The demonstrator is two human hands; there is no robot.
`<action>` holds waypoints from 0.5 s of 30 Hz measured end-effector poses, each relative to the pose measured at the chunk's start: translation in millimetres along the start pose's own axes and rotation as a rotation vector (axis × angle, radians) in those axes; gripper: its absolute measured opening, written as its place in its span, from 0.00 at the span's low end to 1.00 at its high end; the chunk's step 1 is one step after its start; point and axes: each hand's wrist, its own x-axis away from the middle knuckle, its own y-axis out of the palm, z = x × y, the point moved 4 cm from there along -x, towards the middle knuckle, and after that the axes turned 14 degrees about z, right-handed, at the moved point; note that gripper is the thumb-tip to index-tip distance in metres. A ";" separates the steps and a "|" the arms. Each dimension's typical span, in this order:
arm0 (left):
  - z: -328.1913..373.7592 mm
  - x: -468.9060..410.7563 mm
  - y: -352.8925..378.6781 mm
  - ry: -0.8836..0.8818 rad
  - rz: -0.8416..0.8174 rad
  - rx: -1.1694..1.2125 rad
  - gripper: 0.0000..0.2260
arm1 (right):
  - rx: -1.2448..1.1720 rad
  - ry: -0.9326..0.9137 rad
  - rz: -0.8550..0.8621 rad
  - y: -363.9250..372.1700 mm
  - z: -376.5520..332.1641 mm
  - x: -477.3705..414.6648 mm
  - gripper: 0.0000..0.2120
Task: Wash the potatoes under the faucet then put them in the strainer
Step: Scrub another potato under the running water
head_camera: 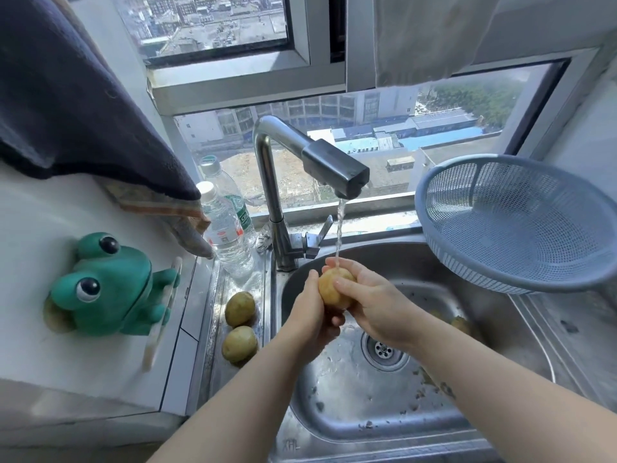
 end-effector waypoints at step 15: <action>6.9 8.9 10.5 0.422 -0.077 -0.193 0.23 | -0.109 0.113 0.551 -13.3 1.6 -25.4 0.16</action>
